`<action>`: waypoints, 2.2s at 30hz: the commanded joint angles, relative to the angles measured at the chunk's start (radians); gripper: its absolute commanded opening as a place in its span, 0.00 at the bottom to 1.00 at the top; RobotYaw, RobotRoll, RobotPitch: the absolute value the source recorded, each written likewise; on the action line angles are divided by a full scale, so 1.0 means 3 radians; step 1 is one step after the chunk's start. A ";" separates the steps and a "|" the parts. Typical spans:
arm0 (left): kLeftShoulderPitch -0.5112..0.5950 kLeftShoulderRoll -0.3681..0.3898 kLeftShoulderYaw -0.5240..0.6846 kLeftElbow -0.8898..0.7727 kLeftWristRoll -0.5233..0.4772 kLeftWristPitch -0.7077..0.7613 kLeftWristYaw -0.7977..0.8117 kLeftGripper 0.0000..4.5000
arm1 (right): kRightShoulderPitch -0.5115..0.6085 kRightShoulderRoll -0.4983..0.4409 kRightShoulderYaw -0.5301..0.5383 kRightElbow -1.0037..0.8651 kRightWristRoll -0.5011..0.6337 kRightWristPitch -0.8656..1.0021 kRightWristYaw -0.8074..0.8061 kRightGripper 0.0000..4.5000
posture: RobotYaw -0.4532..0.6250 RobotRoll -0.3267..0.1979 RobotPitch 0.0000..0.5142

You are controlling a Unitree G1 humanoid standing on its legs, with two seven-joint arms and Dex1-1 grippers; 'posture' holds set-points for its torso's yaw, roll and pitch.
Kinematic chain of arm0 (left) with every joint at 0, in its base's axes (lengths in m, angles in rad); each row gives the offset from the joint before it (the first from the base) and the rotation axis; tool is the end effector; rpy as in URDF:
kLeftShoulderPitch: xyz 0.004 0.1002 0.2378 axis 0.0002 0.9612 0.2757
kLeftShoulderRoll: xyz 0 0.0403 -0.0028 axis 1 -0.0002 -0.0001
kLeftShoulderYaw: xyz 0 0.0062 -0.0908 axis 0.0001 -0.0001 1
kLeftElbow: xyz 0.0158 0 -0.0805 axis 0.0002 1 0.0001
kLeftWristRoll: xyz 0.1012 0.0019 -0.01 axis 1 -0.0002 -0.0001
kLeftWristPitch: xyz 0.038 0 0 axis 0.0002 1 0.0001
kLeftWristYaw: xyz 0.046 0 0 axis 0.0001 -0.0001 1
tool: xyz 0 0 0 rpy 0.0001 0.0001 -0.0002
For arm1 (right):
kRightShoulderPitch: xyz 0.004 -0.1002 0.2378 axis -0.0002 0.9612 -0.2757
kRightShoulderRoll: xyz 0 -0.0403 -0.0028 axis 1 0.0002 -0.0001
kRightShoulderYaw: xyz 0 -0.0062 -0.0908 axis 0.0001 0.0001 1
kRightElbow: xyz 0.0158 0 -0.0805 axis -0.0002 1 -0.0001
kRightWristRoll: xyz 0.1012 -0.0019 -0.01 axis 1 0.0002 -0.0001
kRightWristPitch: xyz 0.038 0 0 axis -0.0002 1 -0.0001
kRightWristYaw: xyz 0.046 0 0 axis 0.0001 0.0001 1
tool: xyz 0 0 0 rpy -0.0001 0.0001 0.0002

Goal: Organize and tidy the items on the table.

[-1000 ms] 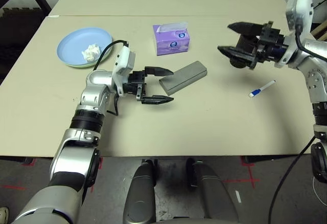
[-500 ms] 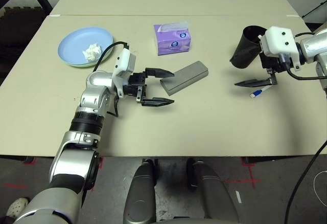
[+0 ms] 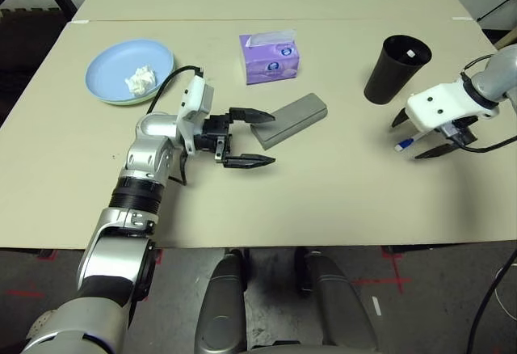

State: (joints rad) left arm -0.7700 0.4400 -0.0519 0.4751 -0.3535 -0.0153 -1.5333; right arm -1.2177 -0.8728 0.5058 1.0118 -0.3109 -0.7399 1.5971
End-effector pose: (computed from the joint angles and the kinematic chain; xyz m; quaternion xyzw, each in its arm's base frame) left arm 0.3218 0.1972 0.1879 0.1373 -0.0798 -0.6998 0.6965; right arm 0.3245 -0.2555 0.2759 -0.6425 0.2237 0.5753 0.4541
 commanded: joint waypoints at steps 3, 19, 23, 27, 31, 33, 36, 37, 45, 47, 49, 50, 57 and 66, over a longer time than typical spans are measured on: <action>0.0079 -0.0004 -0.0043 -0.0128 -0.0023 0.0039 0.0006 1.00 | -0.0052 0.0053 0.0047 0.0023 -0.0196 -0.0207 -0.0035 0.99 | 0.51 0.62 0.55; 0.0137 0.0023 -0.0017 -0.0187 -0.0030 0.0044 0.0085 1.00 | -0.0153 0.0168 0.0125 0.0085 -0.0528 -0.0317 -0.0109 0.99 | 0.53 0.62 0.56; 0.0135 0.0018 -0.0022 -0.0197 -0.0026 0.0047 0.0107 1.00 | -0.0102 0.0157 0.0139 0.0112 -0.0572 -0.0313 -0.0132 0.99 | 0.53 0.62 0.56; 0.0136 0.0024 -0.0022 -0.0193 -0.0027 0.0042 0.0107 1.00 | -0.0098 0.0129 0.0134 0.0124 -0.0591 -0.0324 -0.0103 0.99 | 0.53 0.62 0.55; 0.0131 0.0025 -0.0023 -0.0186 -0.0025 0.0039 0.0103 1.00 | -0.0098 0.0122 0.0138 0.0128 -0.0601 -0.0324 -0.0092 0.99 | 0.53 0.62 0.55; 0.0116 0.0020 -0.0023 -0.0171 -0.0024 0.0034 0.0101 1.00 | -0.0077 0.0132 0.0136 0.0134 -0.0597 -0.0325 -0.0099 0.91 | 0.53 0.62 0.55; 0.0107 0.0016 -0.0023 -0.0164 -0.0025 0.0028 0.0098 1.00 | -0.0048 0.0128 0.0147 0.0161 -0.0616 -0.0346 -0.0126 0.71 | 0.53 0.62 0.55; 0.0108 0.0017 -0.0022 -0.0169 -0.0028 0.0028 0.0096 1.00 | -0.0042 0.0124 0.0149 0.0170 -0.0623 -0.0342 -0.0129 0.63 | 0.53 0.62 0.55; 0.0092 0.0011 -0.0033 -0.0226 -0.0038 0.0025 0.0092 1.00 | -0.0025 0.0127 0.0139 0.0189 -0.0620 -0.0344 -0.0117 0.09 | 0.53 0.62 0.53; 0.0078 0.0009 -0.0037 -0.0222 -0.0034 0.0019 0.0092 1.00 | -0.0026 0.0124 0.0121 0.0181 -0.0594 -0.0337 -0.0099 0.09 | 0.53 0.62 0.52; 0.0066 0.0005 -0.0040 -0.0226 -0.0034 0.0020 0.0093 1.00 | -0.0037 0.0123 0.0092 0.0167 -0.0542 -0.0321 -0.0054 0.09 | 0.53 0.62 0.52; 0.0063 0.0003 -0.0042 -0.0233 -0.0036 0.0017 0.0090 1.00 | -0.0042 0.0124 0.0074 0.0159 -0.0484 -0.0304 -0.0004 0.09 | 0.53 0.62 0.51; 0.0018 -0.0048 -0.0017 -0.0311 -0.0119 0.0049 0.0086 1.00 | -0.0091 -0.0088 0.0477 -0.0370 0.0925 0.0737 0.0058 0.09 | 0.52 0.62 0.49; -0.0014 -0.0065 -0.0018 -0.0265 -0.0148 0.0013 0.0093 1.00 | -0.0144 -0.0213 -0.0020 -0.1096 0.2420 0.2492 0.0058 0.09 | 0.50 0.62 0.48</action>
State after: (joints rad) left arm -0.7743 0.4222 -0.0516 0.4041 -0.3928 -0.0051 -1.4996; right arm -1.2709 -0.9348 0.5702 0.7095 0.3473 -0.0847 1.6077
